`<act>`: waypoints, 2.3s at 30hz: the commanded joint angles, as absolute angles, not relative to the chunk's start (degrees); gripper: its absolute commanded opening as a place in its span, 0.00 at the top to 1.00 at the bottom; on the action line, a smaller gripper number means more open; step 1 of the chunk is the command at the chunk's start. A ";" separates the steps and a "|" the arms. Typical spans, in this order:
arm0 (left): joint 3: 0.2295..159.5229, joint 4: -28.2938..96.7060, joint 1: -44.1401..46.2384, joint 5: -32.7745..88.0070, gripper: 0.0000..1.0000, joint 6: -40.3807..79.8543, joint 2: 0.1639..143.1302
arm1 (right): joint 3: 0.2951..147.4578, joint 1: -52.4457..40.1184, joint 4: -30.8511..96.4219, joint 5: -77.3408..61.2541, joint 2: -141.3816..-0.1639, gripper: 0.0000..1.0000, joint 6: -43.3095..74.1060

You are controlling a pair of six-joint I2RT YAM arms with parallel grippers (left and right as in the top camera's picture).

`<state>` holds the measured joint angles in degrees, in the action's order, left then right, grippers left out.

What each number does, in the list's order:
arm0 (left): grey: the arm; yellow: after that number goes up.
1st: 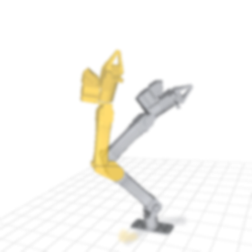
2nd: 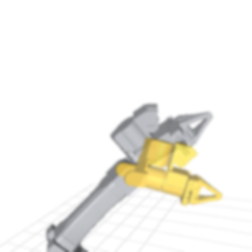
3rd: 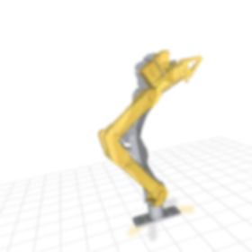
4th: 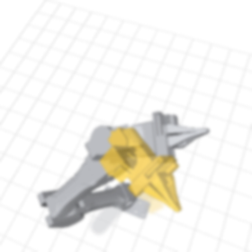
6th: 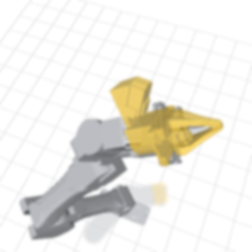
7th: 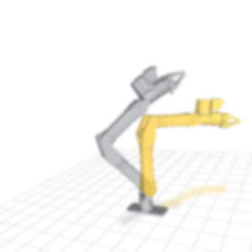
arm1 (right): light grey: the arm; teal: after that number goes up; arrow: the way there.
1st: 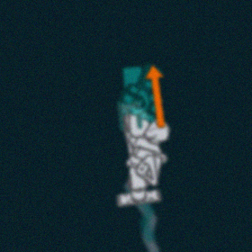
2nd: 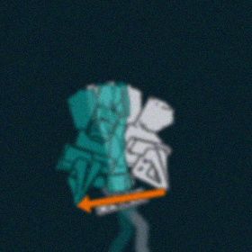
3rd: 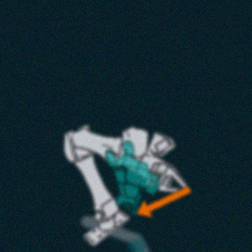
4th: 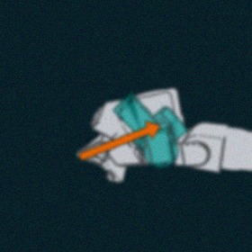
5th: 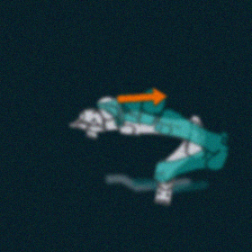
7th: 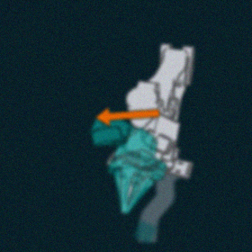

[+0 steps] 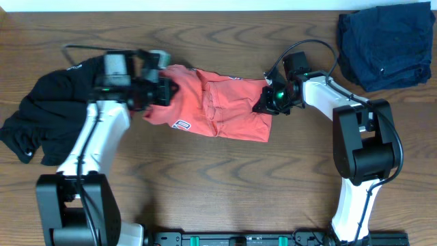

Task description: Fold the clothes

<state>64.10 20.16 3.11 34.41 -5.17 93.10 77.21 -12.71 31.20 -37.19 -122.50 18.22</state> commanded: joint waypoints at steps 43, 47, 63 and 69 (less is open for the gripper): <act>66.74 9.69 27.53 17.26 0.01 0.62 83.68 | 75.22 -13.08 30.33 -31.99 -127.72 0.99 18.22; 66.74 12.69 21.50 17.26 0.02 3.75 76.64 | 75.66 -11.55 29.15 -31.51 -126.48 0.99 17.54; 66.72 21.91 5.41 17.23 0.02 3.73 70.37 | 83.48 -11.51 36.01 -14.26 -100.38 0.66 11.14; 66.72 22.09 4.25 14.52 0.02 3.73 70.37 | 83.48 -17.87 35.75 -14.98 -99.94 0.64 8.14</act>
<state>65.87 21.96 4.99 16.95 3.22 70.39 83.96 -14.66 35.27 -16.51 -97.84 11.05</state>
